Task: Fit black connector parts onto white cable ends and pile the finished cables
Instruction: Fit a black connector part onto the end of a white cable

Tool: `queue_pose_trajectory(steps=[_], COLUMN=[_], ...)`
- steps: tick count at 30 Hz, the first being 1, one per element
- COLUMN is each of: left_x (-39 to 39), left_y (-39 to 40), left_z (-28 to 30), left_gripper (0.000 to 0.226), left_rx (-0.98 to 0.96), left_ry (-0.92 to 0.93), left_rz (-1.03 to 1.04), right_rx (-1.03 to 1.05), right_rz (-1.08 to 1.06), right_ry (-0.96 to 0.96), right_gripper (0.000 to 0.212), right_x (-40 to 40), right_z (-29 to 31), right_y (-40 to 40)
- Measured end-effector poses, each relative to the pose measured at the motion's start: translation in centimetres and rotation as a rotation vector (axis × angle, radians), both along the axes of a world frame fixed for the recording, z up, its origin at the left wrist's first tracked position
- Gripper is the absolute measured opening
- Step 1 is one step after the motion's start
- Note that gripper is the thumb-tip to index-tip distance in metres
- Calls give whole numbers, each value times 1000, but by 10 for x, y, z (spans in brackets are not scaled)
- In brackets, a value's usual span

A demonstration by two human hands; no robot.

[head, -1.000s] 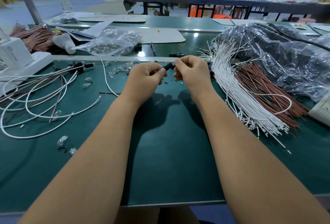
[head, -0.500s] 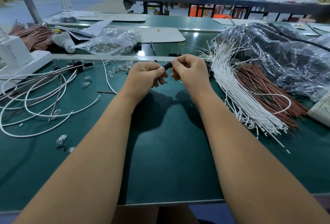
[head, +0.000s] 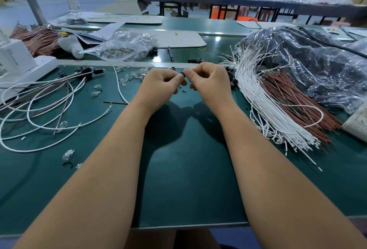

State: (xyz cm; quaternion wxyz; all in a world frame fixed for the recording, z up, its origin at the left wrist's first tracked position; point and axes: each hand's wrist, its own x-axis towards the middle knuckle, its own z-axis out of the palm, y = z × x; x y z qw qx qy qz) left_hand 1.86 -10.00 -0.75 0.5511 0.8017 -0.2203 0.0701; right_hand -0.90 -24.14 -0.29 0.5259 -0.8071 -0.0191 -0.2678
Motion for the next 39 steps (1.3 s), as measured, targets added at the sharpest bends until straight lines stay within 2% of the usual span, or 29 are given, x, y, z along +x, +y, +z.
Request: queue_pose_trajectory(steps=[4, 11, 17, 26, 30, 31, 33, 35, 37, 39], left_x=[-3, -4, 1, 5, 7, 8, 13, 16, 17, 17], left_y=[-1, 0, 5, 4, 7, 9, 14, 17, 18, 17], left_z=[3, 4, 2, 0, -2, -1, 1, 2, 2, 1], left_gripper=[22, 24, 24, 24, 25, 26, 27, 27, 25, 23], left_rx=[83, 136, 174, 64, -93, -149, -266, -296, -285, -240], left_ry=[-14, -12, 13, 130, 144, 158, 188, 191, 177, 159], left_rz=[-11, -19, -100, -96, 89, 133, 224, 308, 338, 344], right_rx=[161, 198, 220, 159, 23, -47, -283, -557, -762, -862], right_rz=[117, 203, 203, 110, 43, 39, 44, 72, 96, 81], right_ry=[88, 163, 194, 93, 87, 93, 125, 203, 290, 315], right_gripper=[12, 15, 16, 13, 6, 11, 30, 44, 48, 45], right_x=[1, 4, 4, 5, 8, 9, 12, 14, 15, 15], right_z=[-1, -5, -6, -7, -10, -11, -13, -15, -16, -17], right_y=[1, 0, 1, 9, 9, 8, 8, 10, 13, 14])
